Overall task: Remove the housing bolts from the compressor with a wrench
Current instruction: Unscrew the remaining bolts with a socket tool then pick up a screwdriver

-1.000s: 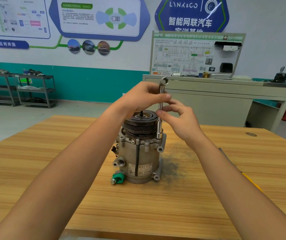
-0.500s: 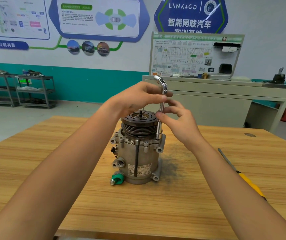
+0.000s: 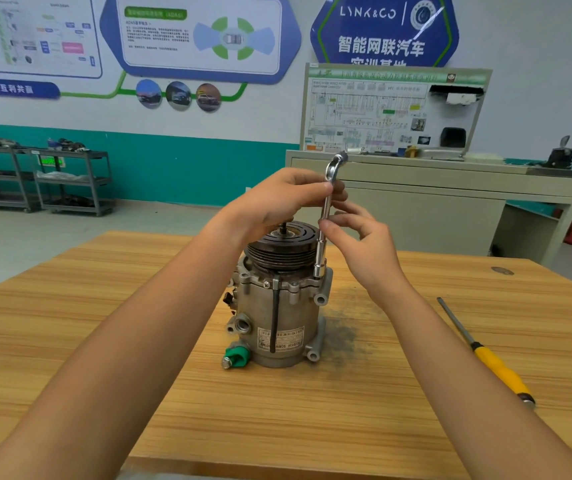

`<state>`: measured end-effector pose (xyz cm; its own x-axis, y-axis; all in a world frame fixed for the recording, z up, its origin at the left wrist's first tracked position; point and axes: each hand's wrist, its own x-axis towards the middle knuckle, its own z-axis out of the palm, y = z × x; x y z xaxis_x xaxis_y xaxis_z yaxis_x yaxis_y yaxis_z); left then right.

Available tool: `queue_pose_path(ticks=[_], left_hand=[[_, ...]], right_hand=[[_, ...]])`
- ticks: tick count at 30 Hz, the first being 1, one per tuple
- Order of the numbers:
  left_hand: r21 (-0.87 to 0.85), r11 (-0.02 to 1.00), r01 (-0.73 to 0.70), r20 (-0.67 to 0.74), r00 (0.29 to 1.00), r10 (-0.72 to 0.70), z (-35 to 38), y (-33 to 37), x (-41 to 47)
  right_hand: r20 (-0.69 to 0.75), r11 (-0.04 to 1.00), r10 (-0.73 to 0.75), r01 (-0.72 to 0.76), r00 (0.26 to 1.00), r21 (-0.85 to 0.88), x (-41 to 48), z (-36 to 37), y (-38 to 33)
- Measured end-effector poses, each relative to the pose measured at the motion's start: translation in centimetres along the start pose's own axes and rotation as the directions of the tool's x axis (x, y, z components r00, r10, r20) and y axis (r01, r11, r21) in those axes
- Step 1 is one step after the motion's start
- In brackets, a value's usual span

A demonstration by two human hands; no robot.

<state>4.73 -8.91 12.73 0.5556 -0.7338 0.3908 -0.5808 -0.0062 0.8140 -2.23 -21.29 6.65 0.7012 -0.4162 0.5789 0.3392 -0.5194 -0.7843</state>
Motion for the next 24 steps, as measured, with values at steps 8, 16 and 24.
queue_pose_path(ticks=[8,16,24], left_hand=[[0.066,0.997,-0.026,-0.169,0.985,0.037,0.5,0.0,0.3],[-0.115,0.992,-0.041,-0.119,0.993,0.027,0.7,0.6,-0.5],[-0.136,0.989,-0.055,-0.094,0.995,0.042,0.5,0.7,-0.6]], right_hand=[[-0.043,0.998,-0.012,0.009,0.999,-0.055,-0.3,0.5,-0.2],[0.029,0.999,0.044,-0.044,0.999,0.021,0.2,0.4,-0.7],[-0.019,1.000,-0.001,0.002,1.000,0.017,0.3,0.8,-0.4]])
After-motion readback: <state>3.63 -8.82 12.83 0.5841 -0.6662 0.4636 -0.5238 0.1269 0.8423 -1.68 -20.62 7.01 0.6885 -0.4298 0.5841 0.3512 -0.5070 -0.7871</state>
